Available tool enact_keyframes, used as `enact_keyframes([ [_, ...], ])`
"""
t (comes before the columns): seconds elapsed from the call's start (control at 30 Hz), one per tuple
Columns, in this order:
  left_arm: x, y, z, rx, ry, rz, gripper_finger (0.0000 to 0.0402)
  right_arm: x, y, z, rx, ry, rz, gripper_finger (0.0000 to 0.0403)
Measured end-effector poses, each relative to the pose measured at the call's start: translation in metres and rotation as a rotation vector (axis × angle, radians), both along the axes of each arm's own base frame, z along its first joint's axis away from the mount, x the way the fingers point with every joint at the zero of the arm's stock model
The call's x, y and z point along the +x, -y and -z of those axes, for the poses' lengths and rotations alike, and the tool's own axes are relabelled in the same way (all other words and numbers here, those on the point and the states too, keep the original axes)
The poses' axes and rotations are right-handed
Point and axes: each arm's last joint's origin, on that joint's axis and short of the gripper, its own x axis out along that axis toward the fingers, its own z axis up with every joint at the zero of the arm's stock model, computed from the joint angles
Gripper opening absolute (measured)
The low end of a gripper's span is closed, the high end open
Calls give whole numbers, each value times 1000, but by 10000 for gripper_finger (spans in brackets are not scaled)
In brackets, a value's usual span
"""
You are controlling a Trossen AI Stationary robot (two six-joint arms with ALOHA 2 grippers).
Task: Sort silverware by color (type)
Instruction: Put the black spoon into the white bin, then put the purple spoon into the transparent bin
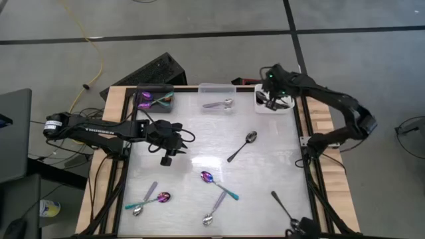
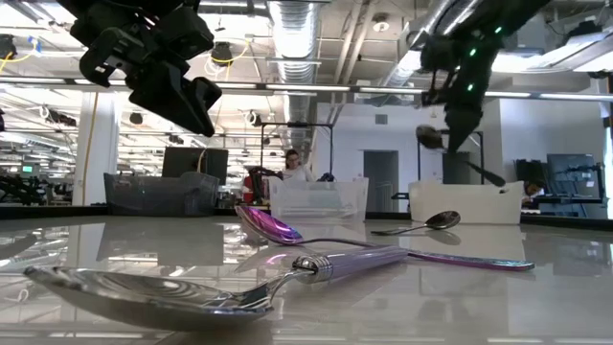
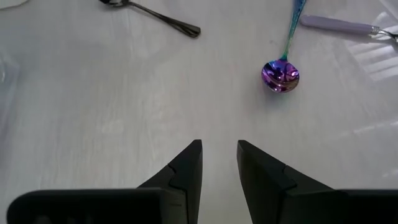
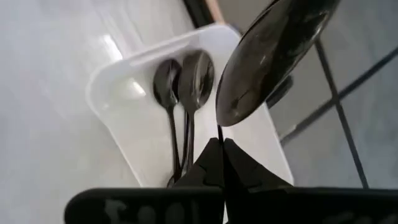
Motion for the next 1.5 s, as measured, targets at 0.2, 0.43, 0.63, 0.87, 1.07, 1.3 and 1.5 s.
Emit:
enact_keyframes([
  [0.2, 0, 0, 0, -21, -4, -13, 87, 14, 17, 34, 27, -163, 26, 14],
  [0.43, -1, 0, 1, -22, -12, -11, 87, 21, 21, 52, 78, -213, 21, 57],
  [0.63, -2, 0, 2, -23, -26, -11, 87, 13, 16, 37, 41, -212, 56, 113],
  [0.87, -2, 0, 2, -24, -34, -11, 87, 8, -5, -17, 47, -35, 117, 161],
  [1.07, 0, 4, 0, -89, -1, 51, 87, 20, -50, -56, 307, 366, 62, 169],
  [1.3, 1, 18, -2, -142, 8, 91, 87, 41, -128, -55, 547, 457, -23, 156],
  [1.5, -1, 39, -2, -177, -9, 212, 87, 73, -203, -28, 609, 495, -97, 149],
])
